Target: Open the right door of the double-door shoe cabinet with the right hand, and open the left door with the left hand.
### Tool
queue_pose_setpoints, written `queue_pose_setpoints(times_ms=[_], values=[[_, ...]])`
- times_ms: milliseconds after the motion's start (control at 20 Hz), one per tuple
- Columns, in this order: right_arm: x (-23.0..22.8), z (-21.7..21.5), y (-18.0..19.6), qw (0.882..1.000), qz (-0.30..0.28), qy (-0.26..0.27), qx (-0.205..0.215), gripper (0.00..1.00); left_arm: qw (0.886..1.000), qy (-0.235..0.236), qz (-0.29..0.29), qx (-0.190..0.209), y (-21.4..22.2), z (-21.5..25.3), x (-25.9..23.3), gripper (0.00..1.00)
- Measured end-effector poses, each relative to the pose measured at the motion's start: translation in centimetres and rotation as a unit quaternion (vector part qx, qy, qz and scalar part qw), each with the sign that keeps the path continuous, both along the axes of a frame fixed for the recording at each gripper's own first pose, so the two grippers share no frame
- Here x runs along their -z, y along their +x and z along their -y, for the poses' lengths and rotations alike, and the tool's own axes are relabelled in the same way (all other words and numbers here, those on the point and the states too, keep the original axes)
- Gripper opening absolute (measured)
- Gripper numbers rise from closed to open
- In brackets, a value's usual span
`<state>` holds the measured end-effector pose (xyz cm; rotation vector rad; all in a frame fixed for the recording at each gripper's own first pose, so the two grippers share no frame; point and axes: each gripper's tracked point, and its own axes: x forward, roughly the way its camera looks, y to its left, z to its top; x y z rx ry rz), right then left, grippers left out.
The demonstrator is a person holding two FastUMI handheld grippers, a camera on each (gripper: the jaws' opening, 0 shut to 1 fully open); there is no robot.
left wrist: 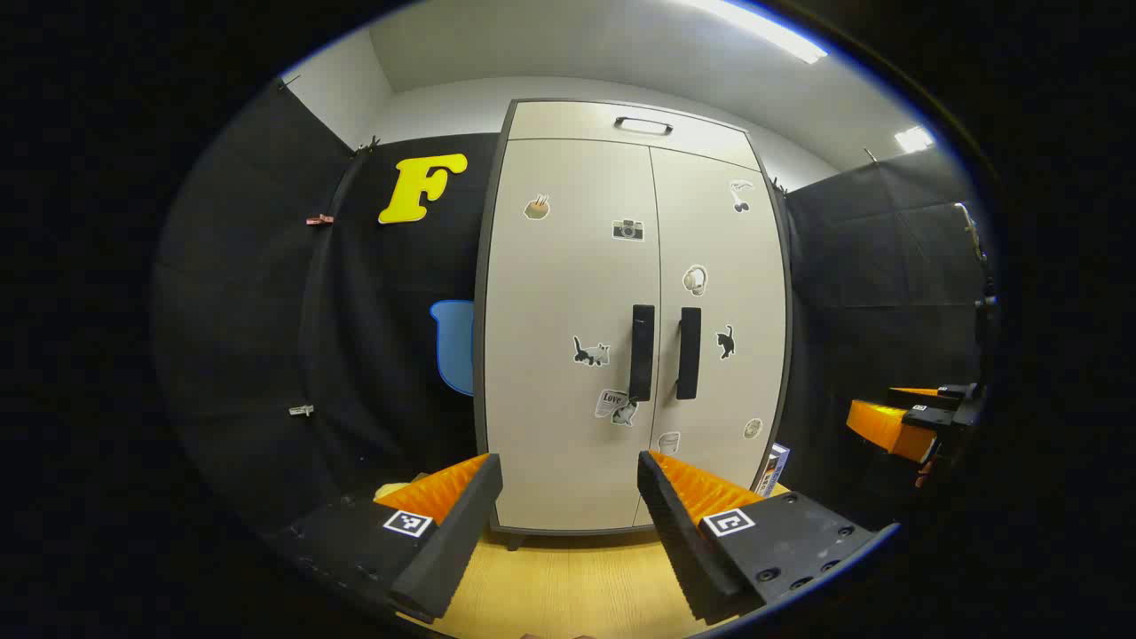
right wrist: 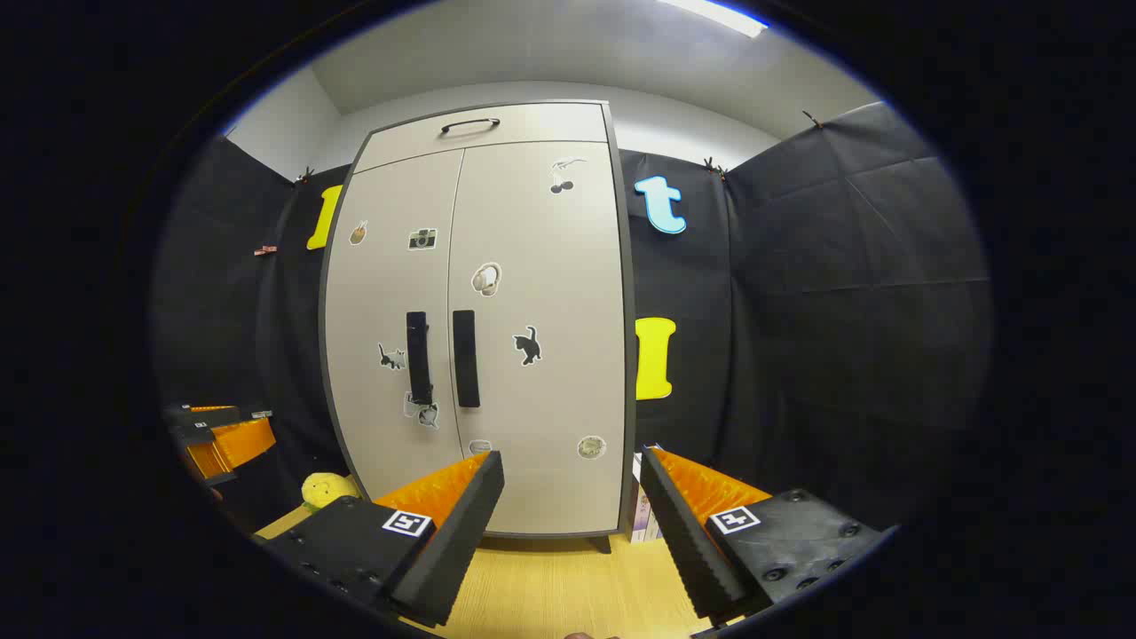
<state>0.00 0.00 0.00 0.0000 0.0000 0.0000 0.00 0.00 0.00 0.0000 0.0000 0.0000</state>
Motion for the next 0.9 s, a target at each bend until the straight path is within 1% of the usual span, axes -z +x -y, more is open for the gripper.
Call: queue_pose_setpoints(times_ms=[150,400,500,650,750,900], values=[[0.1,-0.5,-0.3,1.000,-0.003,0.001,0.003,0.98,1.000,-0.002,-0.003,0.005,0.1,-0.2,0.2,0.95],[0.4,-2.0,-0.8,1.000,-0.012,0.001,0.010,0.98,1.000,0.017,-0.011,0.024,-0.4,-0.6,0.7,0.95],[0.4,-3.0,-1.0,1.000,-0.015,0.004,0.011,0.98,0.999,0.015,-0.017,0.032,-0.8,-0.9,0.8,0.95],[0.6,-4.4,-1.1,1.000,-0.017,-0.004,0.016,0.98,0.999,0.010,-0.009,0.049,-1.2,-1.3,0.4,0.95],[0.3,-5.0,-0.9,1.000,-0.016,-0.016,0.022,0.98,0.998,0.016,-0.008,0.053,-1.2,-2.0,0.6,0.95],[-0.2,-5.8,-0.4,1.000,-0.015,-0.017,0.021,0.98,0.998,0.013,-0.008,0.053,-1.1,-2.6,0.9,0.95]])
